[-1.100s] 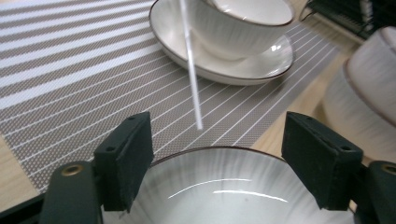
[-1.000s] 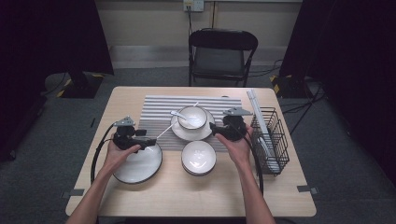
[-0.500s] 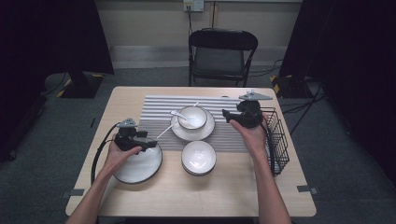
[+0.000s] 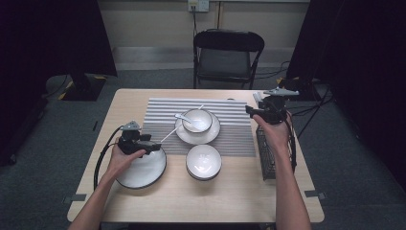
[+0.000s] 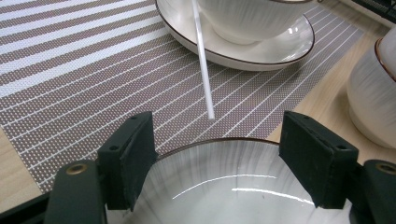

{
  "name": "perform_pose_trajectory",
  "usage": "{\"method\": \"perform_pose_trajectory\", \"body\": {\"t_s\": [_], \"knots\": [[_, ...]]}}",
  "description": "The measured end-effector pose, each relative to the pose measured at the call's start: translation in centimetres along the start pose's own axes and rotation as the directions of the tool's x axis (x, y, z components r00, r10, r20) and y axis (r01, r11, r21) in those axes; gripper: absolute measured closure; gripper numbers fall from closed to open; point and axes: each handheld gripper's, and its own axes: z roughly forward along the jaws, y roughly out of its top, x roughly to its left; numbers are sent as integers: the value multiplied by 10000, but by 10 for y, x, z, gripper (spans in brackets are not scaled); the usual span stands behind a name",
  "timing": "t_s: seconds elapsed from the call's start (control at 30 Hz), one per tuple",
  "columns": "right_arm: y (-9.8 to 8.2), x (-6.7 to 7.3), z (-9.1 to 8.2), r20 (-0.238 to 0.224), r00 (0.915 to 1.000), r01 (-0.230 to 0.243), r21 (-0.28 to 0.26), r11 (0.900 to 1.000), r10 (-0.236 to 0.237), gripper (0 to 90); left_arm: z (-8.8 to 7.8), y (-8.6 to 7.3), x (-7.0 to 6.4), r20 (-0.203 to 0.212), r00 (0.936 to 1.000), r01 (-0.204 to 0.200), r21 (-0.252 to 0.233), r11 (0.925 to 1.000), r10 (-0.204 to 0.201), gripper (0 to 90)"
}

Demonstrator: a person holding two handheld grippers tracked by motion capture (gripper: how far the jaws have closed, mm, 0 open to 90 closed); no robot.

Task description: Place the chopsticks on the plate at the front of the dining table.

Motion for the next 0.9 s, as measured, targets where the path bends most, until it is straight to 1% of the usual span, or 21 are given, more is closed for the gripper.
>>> {"method": "perform_pose_trajectory", "body": {"t_s": [0.1, 0.17, 0.23, 0.33, 0.4, 0.53, 0.63, 0.7, 0.8, 0.83, 0.9], "knots": [[-3, -8, 3, 146, 9998, -126, 110, 9999, 125, 439, 0, 0, 0, -38, 10000, -67, 59, 10000, 67, 259], [-3, -11, 4, 209, 9997, -113, 140, 9998, 110, 444, 1, 0, -1, -163, 9998, -88, 114, 9999, 89, 259], [-3, -13, 6, 266, 9996, -100, 114, 9999, 97, 457, 1, 0, -1, -172, 9998, -101, 132, 9999, 103, 258], [-4, -14, 9, 256, 9996, -90, 198, 9998, 85, 478, 1, 0, 0, -324, 9994, -116, 199, 9997, 122, 267], [-6, -15, 10, 213, 9995, -244, 167, 9996, 240, 483, 0, 0, 0, -285, 9996, -2, 158, 9999, 7, 267], [-6, -16, 11, 319, 9993, -215, 160, 9996, 209, 500, 0, 0, 0, -281, 9996, -29, 110, 9999, 32, 266], [-7, -17, 14, 328, 9992, -230, 289, 9993, 220, 519, 1, 1, -1, -251, 9996, 106, 47, 9999, -105, 267], [-8, -17, 16, 337, 9991, -250, 320, 9992, 239, 512, 1, 3, -2, -372, 9993, 64, -12, 10000, -64, 274], [-8, -17, 17, 355, 9990, -294, 316, 9991, 283, 519, 1, 3, -2, -336, 9994, 35, -27, 10000, -36, 274], [-8, -17, 18, 387, 9990, -257, 358, 9990, 243, 530, 1, 3, -2, -383, 9993, -35, 38, 10000, 37, 274], [-8, -16, 18, 493, 9987, -163, 354, 9992, 145, 565, 2, 3, -2, -382, 9993, 4, 49, 10000, -2, 274]]}}
